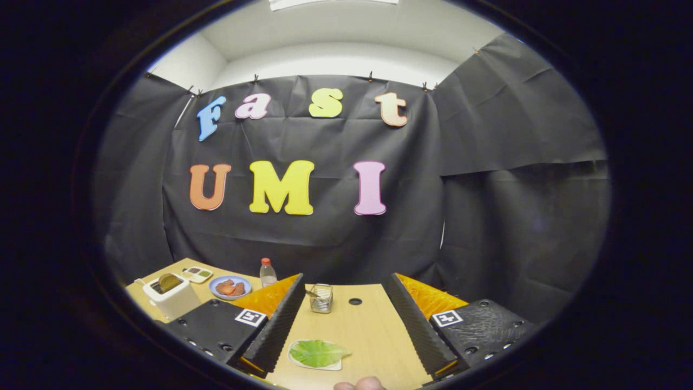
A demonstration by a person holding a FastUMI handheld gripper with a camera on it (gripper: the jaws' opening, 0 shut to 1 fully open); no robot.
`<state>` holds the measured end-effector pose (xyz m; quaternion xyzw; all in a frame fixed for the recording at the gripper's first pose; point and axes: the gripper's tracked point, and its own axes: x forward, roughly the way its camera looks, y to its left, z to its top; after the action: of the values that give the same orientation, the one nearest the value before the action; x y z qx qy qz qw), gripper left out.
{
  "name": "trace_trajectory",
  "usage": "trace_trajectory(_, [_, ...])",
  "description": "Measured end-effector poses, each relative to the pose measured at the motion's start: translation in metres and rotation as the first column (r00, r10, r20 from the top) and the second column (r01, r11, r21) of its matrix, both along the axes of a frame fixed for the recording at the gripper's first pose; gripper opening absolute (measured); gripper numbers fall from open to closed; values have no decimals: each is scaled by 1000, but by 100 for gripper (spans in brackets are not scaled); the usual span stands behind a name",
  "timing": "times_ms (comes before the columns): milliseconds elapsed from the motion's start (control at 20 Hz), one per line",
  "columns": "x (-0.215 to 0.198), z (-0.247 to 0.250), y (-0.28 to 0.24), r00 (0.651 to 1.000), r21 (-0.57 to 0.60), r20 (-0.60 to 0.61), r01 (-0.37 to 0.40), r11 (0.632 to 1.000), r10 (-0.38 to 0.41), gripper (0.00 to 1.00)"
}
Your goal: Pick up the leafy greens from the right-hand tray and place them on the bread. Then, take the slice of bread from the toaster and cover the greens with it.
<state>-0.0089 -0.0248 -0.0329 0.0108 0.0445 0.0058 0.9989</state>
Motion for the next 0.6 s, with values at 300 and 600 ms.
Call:
trace_trajectory(300, [6, -21, -5, 999, 8, -37, -25, 1000, 25, 95])
trace_trajectory(600, [20, -76, -3, 989, 13, -133, -68, 998, 69, 95])
